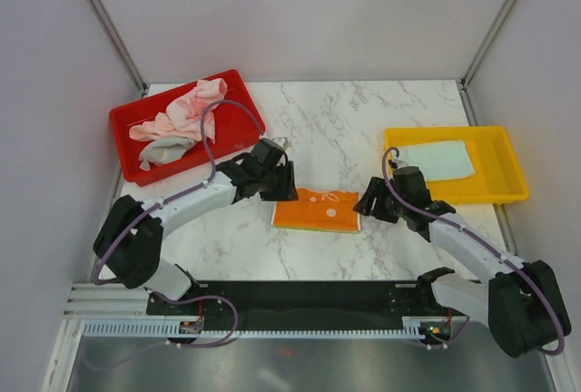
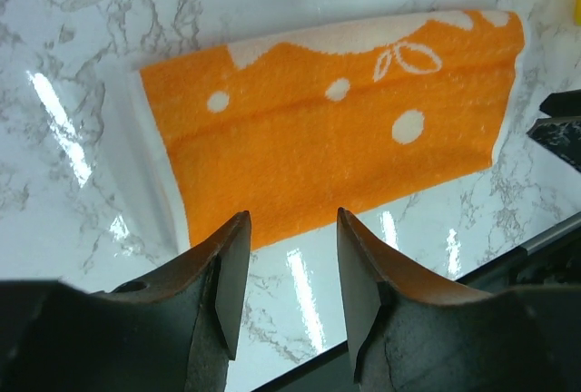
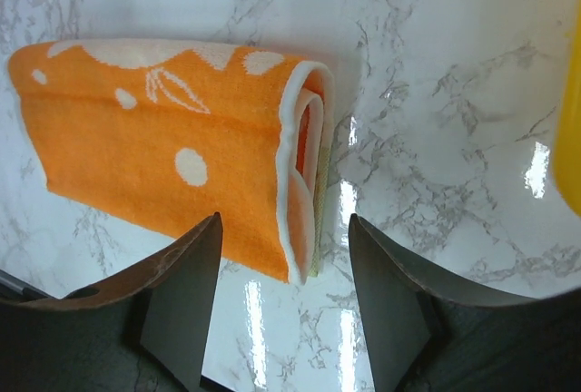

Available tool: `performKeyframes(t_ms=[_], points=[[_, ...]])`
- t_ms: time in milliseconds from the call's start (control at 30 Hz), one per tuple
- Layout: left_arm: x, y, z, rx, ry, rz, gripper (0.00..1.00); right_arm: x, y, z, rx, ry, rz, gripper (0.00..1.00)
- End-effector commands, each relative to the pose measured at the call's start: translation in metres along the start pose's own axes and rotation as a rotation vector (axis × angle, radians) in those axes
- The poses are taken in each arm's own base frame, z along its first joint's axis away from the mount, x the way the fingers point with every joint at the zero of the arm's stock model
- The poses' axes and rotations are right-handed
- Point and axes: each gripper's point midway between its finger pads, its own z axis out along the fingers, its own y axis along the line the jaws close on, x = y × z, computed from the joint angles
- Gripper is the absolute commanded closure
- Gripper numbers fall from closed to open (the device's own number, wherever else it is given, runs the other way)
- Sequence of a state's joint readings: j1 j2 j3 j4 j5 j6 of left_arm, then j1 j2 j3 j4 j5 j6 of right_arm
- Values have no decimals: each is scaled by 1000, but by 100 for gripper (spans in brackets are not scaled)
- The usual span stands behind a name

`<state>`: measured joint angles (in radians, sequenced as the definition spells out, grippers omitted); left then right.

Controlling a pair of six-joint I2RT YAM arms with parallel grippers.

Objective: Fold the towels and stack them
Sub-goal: Fold the towel, then neatly place the folded towel into the bin

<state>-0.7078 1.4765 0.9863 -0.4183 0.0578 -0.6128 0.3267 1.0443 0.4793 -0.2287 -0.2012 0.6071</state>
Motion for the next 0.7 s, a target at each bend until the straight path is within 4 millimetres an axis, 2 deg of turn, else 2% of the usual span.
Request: performKeyframes(t_ms=[0,67,133,300,367,667], points=[[-8,-3,22,6,16,-46,50,-11,5,13,-8,-47,-23,34],[-7,6,31,-18,30,-73,50,-6,9,25,-22,-31,-55,33],[-1,18,43,-35,51,-100,50,-4,5,33,8,-15,-76,32],[17,47,56,-83,102,-155,50,6,-4,40,45,-22,-78,32],[18,49,58,-71,93,-164,50,20,-14,41,78,-1,-80,32],[33,52,64,-56,122,-187,50,36,-14,51,72,-1,-98,39]])
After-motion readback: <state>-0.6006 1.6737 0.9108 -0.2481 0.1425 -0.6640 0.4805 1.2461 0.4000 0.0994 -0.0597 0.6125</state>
